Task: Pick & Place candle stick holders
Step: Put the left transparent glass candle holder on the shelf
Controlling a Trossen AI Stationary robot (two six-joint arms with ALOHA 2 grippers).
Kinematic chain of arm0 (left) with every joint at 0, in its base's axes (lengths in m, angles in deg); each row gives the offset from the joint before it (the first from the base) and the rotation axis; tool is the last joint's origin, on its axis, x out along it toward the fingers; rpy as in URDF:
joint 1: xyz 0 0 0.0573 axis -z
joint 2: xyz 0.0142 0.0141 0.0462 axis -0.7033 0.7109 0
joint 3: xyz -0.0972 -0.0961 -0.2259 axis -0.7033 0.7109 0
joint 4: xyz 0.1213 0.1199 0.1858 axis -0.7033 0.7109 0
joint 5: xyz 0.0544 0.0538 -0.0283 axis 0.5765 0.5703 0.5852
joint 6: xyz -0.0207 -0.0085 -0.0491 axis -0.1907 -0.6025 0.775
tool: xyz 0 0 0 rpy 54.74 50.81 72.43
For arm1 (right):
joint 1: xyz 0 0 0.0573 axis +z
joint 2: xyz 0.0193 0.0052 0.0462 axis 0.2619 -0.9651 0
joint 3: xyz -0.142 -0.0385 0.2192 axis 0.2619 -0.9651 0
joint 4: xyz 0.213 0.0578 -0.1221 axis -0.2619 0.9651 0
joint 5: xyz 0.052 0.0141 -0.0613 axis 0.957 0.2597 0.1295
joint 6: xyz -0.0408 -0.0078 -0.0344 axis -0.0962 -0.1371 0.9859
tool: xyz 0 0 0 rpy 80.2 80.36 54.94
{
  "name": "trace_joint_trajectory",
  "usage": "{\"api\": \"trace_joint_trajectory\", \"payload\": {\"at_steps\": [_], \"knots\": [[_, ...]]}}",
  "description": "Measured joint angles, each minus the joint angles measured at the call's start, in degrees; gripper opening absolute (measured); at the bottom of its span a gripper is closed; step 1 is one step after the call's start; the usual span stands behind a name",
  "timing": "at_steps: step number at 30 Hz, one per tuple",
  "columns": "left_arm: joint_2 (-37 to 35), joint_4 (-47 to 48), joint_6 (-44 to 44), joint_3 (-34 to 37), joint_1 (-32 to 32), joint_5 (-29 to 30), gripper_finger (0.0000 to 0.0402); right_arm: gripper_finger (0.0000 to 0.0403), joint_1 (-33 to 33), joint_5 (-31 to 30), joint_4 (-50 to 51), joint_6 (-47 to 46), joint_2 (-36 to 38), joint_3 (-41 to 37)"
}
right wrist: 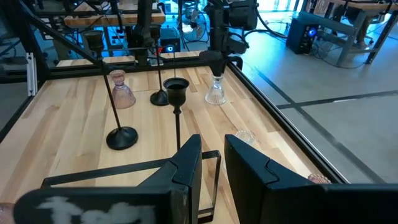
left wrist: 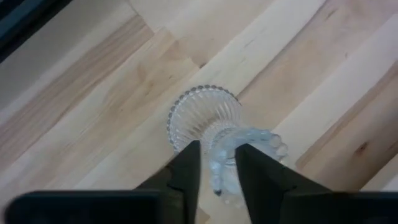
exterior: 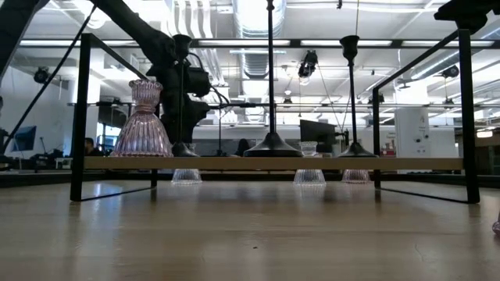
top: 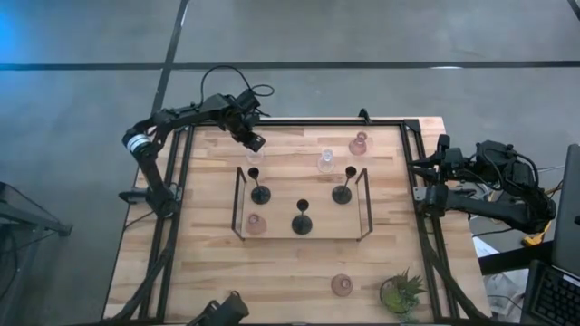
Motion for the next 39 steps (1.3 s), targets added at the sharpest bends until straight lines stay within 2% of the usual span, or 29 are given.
{"api": "trace_joint_trajectory", "payload": {"at_steps": [4,11,19,24,32,39], "knots": [[-1.0,0.8,-0.4,-0.2,0.0,0.0,0.0033,0.0063,0.0,0.0,0.0,0.0,0.0,0.0],[-1.3,2.1,-1.1,-0.2,0.0,-0.6,0.0031,0.0063,0.0,0.0,0.0,0.0,0.0,0.0],[-4.3,10.0,-2.4,-2.2,0.0,1.4,0.0031,0.0063,0.0,0.0,0.0,0.0,0.0,0.0],[-6.9,18.6,-3.1,-10.2,-0.1,4.3,0.0031,0.0063,0.0,0.0,0.0,0.0,0.0,0.0],[-11.6,28.5,-2.9,-28.7,0.0,7.5,0.0031,0.0063,0.0,0.0,0.0,0.0,0.0,0.0],[-15.8,29.6,-1.5,-39.1,2.9,2.8,0.0031,0.0063,0.0,0.0,0.0,0.0,0.0,0.0]]}}
